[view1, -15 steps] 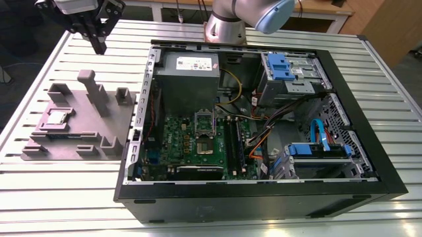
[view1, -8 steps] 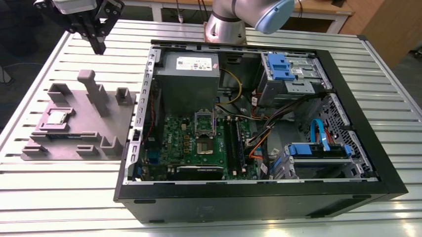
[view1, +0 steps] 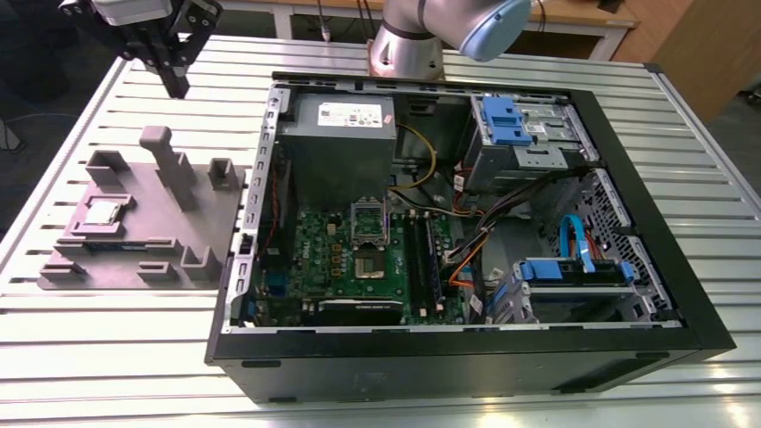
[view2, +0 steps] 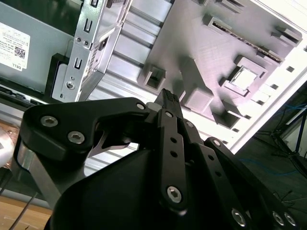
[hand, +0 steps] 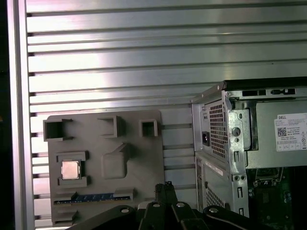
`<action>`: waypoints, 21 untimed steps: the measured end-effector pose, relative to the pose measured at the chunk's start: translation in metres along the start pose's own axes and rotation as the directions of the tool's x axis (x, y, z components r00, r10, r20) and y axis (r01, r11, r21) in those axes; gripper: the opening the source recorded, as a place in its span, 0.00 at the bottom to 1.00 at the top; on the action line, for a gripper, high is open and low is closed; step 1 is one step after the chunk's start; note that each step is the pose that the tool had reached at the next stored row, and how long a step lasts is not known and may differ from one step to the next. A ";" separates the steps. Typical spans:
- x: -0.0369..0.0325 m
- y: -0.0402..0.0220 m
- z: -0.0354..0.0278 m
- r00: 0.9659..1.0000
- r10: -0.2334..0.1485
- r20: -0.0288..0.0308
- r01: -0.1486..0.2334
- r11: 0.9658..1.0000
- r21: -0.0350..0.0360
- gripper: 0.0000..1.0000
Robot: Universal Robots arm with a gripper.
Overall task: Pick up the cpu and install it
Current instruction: 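Reach for the cpu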
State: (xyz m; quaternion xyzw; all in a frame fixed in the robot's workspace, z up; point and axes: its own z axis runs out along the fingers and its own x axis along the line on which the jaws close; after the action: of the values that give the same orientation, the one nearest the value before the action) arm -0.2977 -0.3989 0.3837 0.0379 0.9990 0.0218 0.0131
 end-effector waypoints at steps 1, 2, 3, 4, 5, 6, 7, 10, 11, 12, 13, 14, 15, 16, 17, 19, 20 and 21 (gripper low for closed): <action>0.0002 0.0000 0.0000 1.000 0.000 0.000 0.000 1.000 0.000 0.11; 0.0004 0.0000 0.0000 1.000 0.000 0.000 0.000 1.000 0.000 0.11; 0.0007 0.0000 0.0000 1.000 0.000 0.000 0.000 1.000 0.000 0.11; 0.0009 -0.0001 0.0000 1.000 0.000 0.000 0.000 1.000 0.000 0.11; 0.0017 -0.0001 0.0001 1.000 0.000 0.000 0.000 1.000 0.000 0.11; 0.0023 -0.0002 0.0001 1.000 0.000 0.000 0.000 1.000 0.000 0.11; 0.0024 -0.0002 0.0001 1.000 0.000 0.000 0.000 1.000 0.000 0.11; 0.0030 -0.0002 0.0001 1.000 0.000 0.000 0.000 1.000 0.000 0.11; 0.0064 -0.0005 0.0001 1.000 0.000 0.000 0.000 1.000 0.000 0.11; 0.0137 -0.0010 0.0001 1.000 0.000 0.000 0.000 1.000 0.000 0.11; 0.0139 -0.0011 0.0001 1.000 0.000 0.000 0.000 1.000 0.000 0.11; 0.0140 -0.0011 0.0001 1.000 0.000 0.000 0.000 1.000 0.000 0.11; 0.0142 -0.0011 0.0001 1.000 0.000 0.000 0.000 1.000 0.000 0.11; 0.0144 -0.0011 0.0001 1.000 0.000 0.000 0.000 1.000 0.000 0.11; 0.0146 -0.0011 0.0001 1.000 0.000 0.000 0.000 1.000 0.000 0.11; 0.0150 -0.0012 0.0001 1.000 0.000 0.000 0.000 1.000 0.000 0.11; 0.0152 -0.0012 0.0001 1.000 0.000 0.000 0.000 1.000 0.000 0.11; 0.0154 -0.0012 0.0000 1.000 0.000 0.000 0.000 1.000 0.000 0.11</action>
State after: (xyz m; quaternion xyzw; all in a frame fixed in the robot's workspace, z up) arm -0.3131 -0.3989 0.3832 0.0379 0.9990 0.0218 0.0131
